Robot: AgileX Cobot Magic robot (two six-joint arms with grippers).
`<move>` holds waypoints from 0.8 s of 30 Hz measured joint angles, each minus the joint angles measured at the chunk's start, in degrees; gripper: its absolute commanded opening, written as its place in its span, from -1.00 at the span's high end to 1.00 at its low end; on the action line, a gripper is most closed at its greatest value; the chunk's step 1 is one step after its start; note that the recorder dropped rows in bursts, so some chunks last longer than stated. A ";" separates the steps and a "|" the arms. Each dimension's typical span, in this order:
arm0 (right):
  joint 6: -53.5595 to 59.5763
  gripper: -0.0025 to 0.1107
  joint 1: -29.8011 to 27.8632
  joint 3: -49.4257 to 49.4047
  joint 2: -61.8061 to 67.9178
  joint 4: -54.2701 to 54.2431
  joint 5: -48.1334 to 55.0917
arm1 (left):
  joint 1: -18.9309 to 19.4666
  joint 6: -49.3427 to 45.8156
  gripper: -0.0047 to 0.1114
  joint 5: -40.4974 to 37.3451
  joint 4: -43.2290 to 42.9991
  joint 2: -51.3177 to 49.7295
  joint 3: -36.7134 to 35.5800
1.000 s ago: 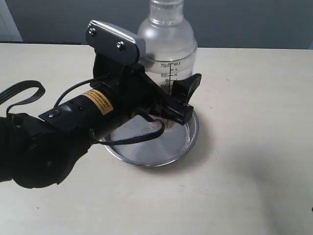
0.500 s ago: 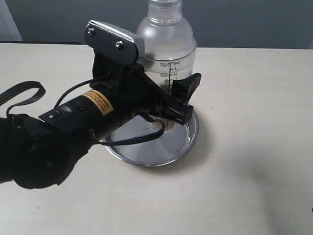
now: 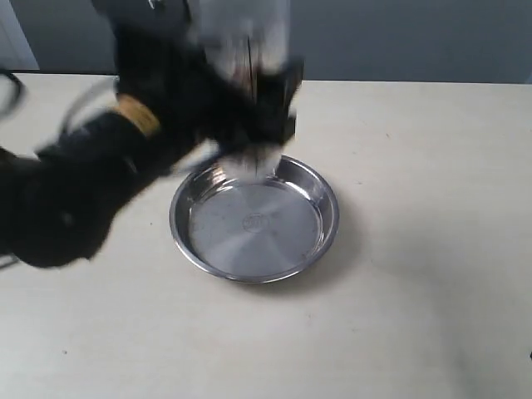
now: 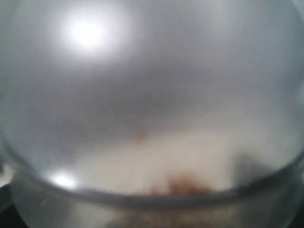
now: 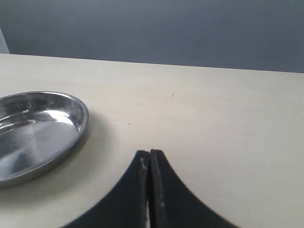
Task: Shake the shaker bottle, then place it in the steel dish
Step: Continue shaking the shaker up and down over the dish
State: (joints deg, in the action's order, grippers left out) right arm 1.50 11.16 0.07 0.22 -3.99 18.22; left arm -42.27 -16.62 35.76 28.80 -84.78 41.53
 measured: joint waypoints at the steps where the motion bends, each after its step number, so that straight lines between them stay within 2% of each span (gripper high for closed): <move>1: 0.00 0.97 0.00 0.00 0.00 0.00 0.00 | 0.10 2.25 0.92 -0.71 0.19 -2.42 -2.43; 4: 0.00 0.97 0.00 0.00 0.00 0.00 0.00 | -1.08 8.30 0.92 -2.40 -4.36 -6.22 -6.71; 5: 0.00 0.97 0.00 0.00 0.00 0.00 0.00 | -1.56 8.86 0.92 -0.35 -7.55 -5.35 -6.59; 9: 0.00 0.97 0.00 0.00 0.00 0.00 0.00 | -2.01 6.26 0.92 8.59 -12.96 2.98 -0.90; 13: 0.00 0.97 0.00 0.00 0.00 0.00 0.00 | -1.52 1.92 0.92 7.37 -7.56 7.12 0.96; 17: 0.00 0.97 0.00 0.00 0.00 0.00 0.00 | -0.60 2.50 0.92 1.58 -0.14 0.95 -4.32; 19: 0.00 0.97 0.00 0.00 0.00 0.00 0.00 | -0.90 2.68 0.92 -2.50 -2.11 0.30 -5.30; 20: 0.00 0.97 0.00 0.00 0.00 0.00 0.00 | -1.86 2.58 0.92 -2.38 -6.76 3.52 -3.73; 22: 0.00 0.97 0.00 0.00 0.00 0.00 0.00 | -2.26 -0.68 0.92 1.00 -9.58 9.24 0.72; 24: 0.00 0.97 0.00 0.00 0.00 0.00 0.00 | -0.85 -2.48 0.92 1.95 -6.26 10.60 0.62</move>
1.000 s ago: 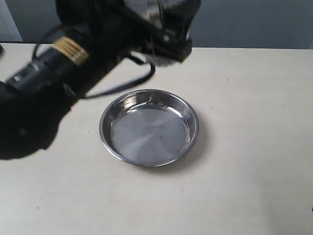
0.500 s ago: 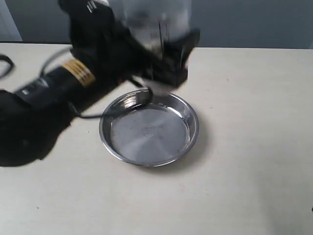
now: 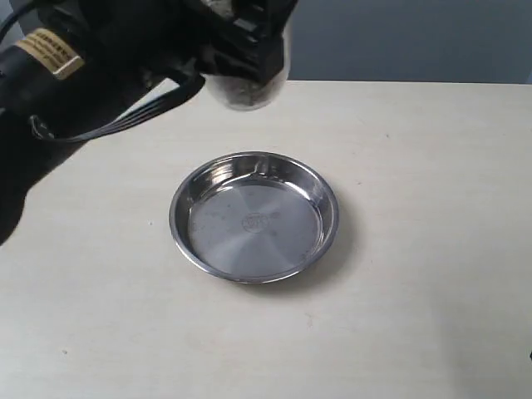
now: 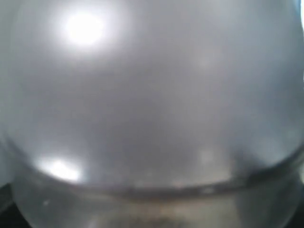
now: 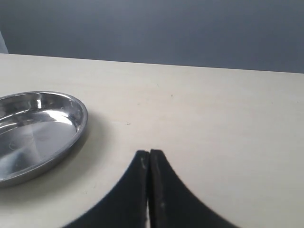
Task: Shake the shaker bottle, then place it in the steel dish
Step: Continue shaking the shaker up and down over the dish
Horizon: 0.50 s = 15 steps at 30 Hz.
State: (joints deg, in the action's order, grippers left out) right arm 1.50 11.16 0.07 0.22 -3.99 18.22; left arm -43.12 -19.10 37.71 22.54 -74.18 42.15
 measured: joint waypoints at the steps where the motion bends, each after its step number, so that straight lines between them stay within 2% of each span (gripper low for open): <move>1: 0.00 0.97 0.00 0.00 0.00 0.00 0.00 | 0.55 0.12 0.92 0.00 1.12 -0.90 -0.84; 3: 0.00 0.97 0.00 0.00 0.00 0.00 0.00 | 1.45 5.24 0.92 -1.55 3.00 -6.99 -6.28; 4: 0.00 0.97 0.00 0.00 0.00 0.00 0.00 | 1.33 10.69 0.92 -2.54 -1.60 -10.18 -8.60; 5: 0.00 0.97 0.00 0.00 0.00 0.00 0.00 | 1.11 13.00 0.92 -0.34 -6.30 -10.51 -9.02; 7: 0.00 0.97 0.00 0.00 0.00 0.00 0.00 | 0.86 14.47 0.92 7.64 -9.15 -10.13 -8.61; 8: 0.00 0.97 0.00 0.00 0.00 0.00 0.00 | 0.86 14.48 0.92 8.73 -8.87 -9.85 -8.34; 15: 0.00 0.97 0.00 0.00 0.00 0.00 0.00 | 0.86 14.69 0.92 7.69 -6.04 -11.36 -8.22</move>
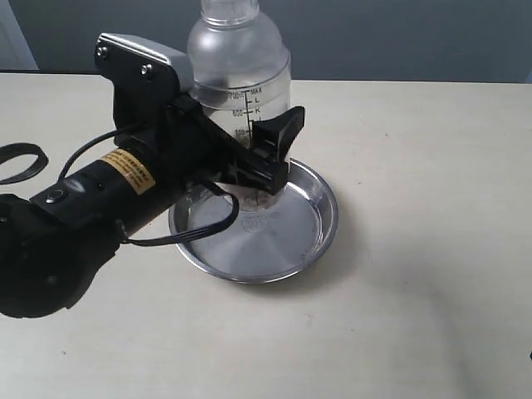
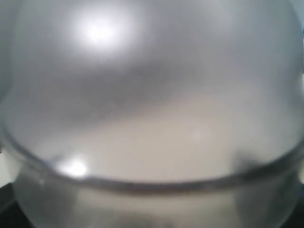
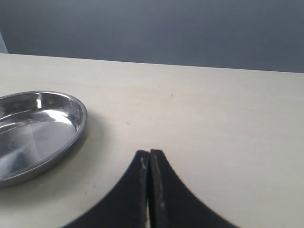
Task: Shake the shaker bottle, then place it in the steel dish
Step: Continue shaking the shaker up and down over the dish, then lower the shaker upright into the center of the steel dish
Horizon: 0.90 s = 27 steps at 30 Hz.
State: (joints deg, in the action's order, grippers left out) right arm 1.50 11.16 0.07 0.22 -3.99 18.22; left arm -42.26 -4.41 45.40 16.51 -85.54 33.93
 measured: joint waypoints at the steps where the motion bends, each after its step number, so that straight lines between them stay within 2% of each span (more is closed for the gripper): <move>1: 0.00 0.97 0.00 0.00 0.00 0.00 0.00 | 0.00 0.00 0.92 0.32 0.00 -0.74 0.00; 7: 0.00 0.97 0.00 0.00 0.00 0.00 0.00 | 0.00 0.14 0.92 7.60 0.42 -10.14 0.00; 20: -0.13 0.97 0.00 0.00 0.00 0.00 0.00 | 0.00 -0.14 0.92 20.17 8.00 -24.89 0.07; 27: -0.13 0.97 0.00 0.00 0.00 0.00 0.00 | 0.00 4.41 0.91 21.68 8.12 -30.28 1.71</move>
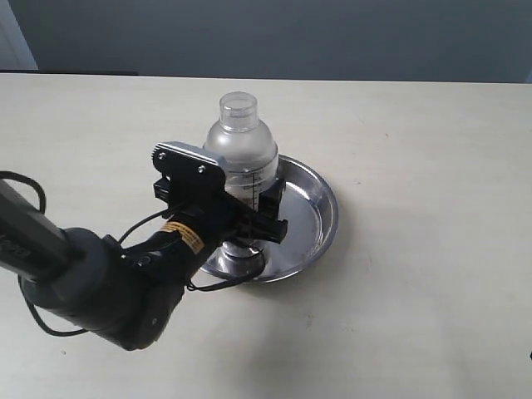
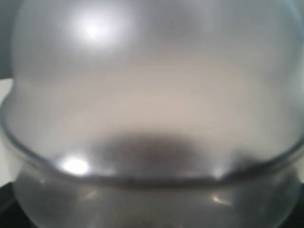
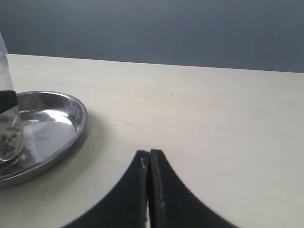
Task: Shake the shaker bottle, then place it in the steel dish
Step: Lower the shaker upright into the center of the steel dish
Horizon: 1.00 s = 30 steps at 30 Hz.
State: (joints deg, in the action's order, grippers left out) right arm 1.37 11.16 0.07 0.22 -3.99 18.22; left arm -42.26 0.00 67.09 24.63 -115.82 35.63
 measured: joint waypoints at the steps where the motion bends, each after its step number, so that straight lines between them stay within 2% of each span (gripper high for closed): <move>1: 0.00 0.97 0.00 0.00 0.00 0.00 0.00 | 0.00 0.00 0.91 0.33 0.00 -0.61 0.62; 7: 0.00 0.97 0.00 0.00 0.00 0.00 0.00 | 0.00 0.62 0.89 1.49 -0.12 -2.56 2.75; 8: 0.00 0.97 0.00 0.00 0.00 0.00 0.00 | 0.00 0.62 0.84 1.62 -0.12 -2.66 2.84; 11: 0.00 0.97 0.00 0.00 0.00 0.00 0.00 | 0.25 0.00 0.50 1.63 -0.55 -2.66 2.97; 12: 0.00 0.97 0.00 0.00 0.00 0.00 0.00 | 0.52 0.00 0.32 1.48 -1.36 -2.66 2.97; 13: 0.00 0.97 0.00 0.00 0.00 0.00 0.00 | 0.80 0.00 -0.02 1.40 -2.14 -2.66 2.97; 15: 0.00 0.97 0.00 0.00 0.00 0.00 0.00 | 1.97 0.00 -0.35 1.14 -4.57 -2.66 3.08; 17: 0.00 0.97 0.00 0.00 0.00 0.00 0.00 | 2.23 0.00 -0.47 1.02 -4.87 -2.66 3.08; 23: 0.11 0.97 0.00 0.00 0.00 0.00 0.00 | 2.23 0.00 -0.61 0.79 -5.35 -2.66 3.15; 30: 0.11 0.97 0.00 0.00 0.00 0.00 0.00 | 2.23 -2.07 -0.61 1.94 -9.46 -2.66 3.21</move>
State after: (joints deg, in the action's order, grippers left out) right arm 1.48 11.16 0.07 0.22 -3.99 18.22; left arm -40.03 -2.07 69.03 15.16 -118.48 38.84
